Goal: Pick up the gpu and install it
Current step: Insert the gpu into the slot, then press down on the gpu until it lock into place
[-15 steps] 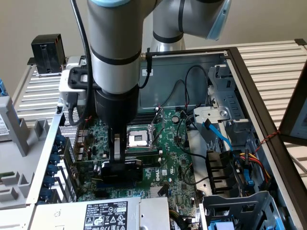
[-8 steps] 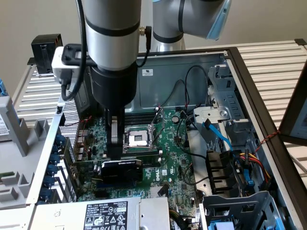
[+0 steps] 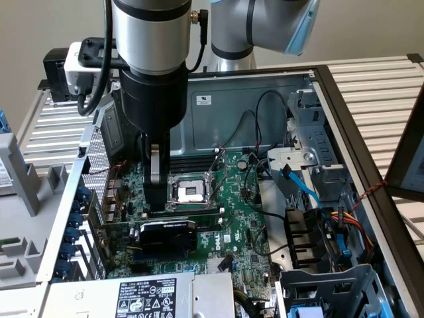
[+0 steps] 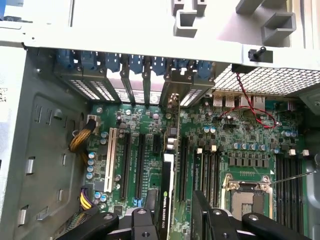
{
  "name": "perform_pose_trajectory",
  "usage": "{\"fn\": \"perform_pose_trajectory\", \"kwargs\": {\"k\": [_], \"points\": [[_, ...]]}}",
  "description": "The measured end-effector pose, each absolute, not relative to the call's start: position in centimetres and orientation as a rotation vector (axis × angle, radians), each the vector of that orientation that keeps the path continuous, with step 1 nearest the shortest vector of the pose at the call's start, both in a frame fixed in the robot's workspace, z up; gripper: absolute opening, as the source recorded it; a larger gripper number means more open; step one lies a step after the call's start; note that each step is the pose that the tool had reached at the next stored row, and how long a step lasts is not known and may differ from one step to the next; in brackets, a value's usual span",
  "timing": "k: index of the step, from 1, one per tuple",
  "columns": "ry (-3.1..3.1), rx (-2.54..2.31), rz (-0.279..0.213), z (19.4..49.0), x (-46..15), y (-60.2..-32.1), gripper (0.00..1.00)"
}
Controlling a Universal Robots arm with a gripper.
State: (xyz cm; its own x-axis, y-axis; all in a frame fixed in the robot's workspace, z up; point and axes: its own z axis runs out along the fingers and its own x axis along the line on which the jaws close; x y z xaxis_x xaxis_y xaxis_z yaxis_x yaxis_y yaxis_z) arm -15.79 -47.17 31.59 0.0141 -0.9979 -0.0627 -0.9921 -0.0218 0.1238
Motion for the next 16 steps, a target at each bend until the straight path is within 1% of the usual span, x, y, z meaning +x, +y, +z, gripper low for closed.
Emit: {"fn": "perform_pose_trajectory", "kwargs": {"k": [13, 14, 15, 16], "points": [[-2.165, 2.205, -0.204, 31.64, -15.79, -47.18, 0.42], [-2.165, 2.205, -0.204, 31.64, -15.79, -47.18, 0.4], [-2.165, 2.205, -0.203, 31.65, -15.8, -47.18, 0.33], [-2.166, 2.205, -0.203, 31.65, -15.82, -47.18, 0.33]]}}
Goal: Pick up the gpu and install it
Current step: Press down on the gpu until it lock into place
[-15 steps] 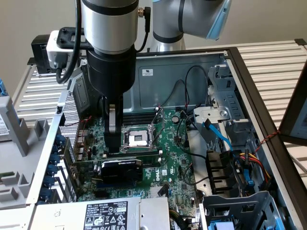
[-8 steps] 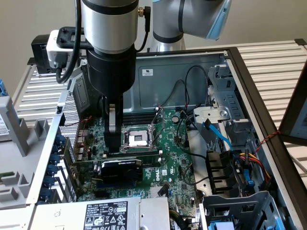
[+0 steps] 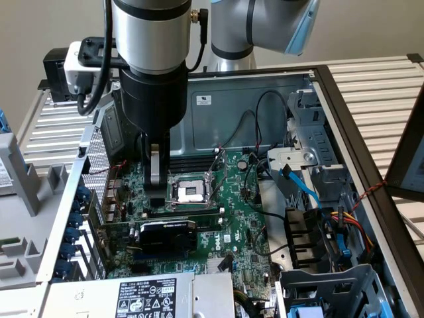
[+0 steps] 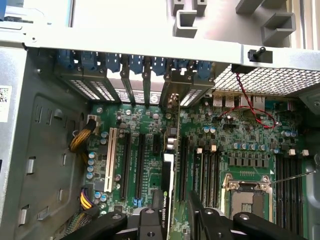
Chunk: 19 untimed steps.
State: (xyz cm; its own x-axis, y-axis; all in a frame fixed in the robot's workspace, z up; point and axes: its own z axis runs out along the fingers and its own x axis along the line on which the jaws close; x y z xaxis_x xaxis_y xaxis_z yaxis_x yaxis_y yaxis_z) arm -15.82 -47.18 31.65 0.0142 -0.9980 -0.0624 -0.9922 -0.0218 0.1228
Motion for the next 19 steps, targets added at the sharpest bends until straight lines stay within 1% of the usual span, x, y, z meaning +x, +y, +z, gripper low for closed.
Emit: {"fn": "perform_pose_trajectory", "kwargs": {"k": [2, 3, 5, 9, 15, 17, 19], "points": [[-2.166, 2.205, -0.203, 31.6, -15.9, -47.2, 0.21], [-2.166, 2.205, -0.203, 31.6, -15.9, -47.2, 0.21], [-2.166, 2.205, -0.203, 31.6, -16.0, -47.2, 0.11], [-2.166, 2.205, -0.202, 31.6, -16.1, -47.2, 0.11], [-2.165, 2.201, -0.188, 30.8, -17.4, -47.0, 0.11], [-2.166, 2.201, -0.173, 30.7, -17.5, -46.9, 0.11], [-2.171, 2.204, -0.143, 30.7, -17.6, -46.9, 0.11]]}}
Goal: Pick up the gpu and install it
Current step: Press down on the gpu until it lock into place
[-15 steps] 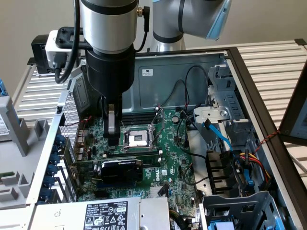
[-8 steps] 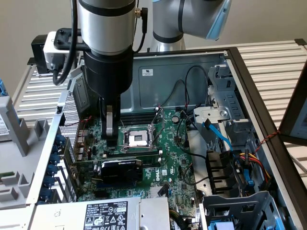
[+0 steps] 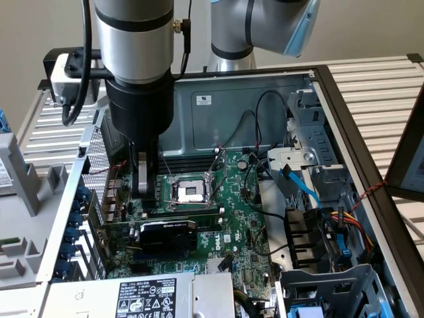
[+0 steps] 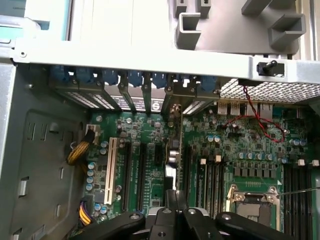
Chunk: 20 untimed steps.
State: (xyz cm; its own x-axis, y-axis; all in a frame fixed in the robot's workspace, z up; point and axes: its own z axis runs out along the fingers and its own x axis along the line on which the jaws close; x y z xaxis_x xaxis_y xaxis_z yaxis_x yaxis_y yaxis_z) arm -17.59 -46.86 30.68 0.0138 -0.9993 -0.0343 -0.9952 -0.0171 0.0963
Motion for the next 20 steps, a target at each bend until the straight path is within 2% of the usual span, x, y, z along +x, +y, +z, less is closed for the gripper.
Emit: {"fn": "perform_pose_trajectory", "kwargs": {"k": [3, 20], "points": [[-2.175, 2.209, -0.119, 30.5, -18.0, -46.5, 0.11], [-2.177, 2.209, -0.094, 27.9, -19.1, -46.0, 0.11]]}}
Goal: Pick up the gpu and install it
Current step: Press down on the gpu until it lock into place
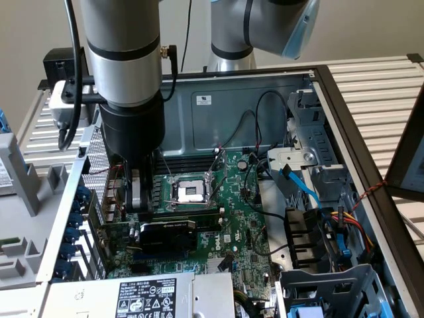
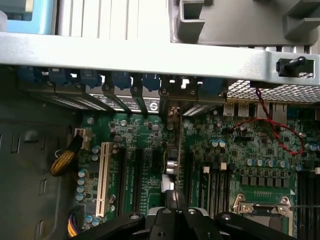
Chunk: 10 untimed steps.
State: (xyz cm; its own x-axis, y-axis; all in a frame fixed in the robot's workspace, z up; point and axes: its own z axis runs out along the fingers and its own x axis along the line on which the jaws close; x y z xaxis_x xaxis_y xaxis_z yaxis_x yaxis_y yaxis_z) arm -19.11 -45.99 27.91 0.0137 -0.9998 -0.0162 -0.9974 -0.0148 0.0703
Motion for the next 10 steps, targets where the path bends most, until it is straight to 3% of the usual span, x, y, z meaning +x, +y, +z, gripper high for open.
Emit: {"fn": "perform_pose_trajectory", "kwargs": {"k": [10], "points": [[-2.183, 2.214, -0.076, 27.28, -19.48, -45.58, 0.11]]}}
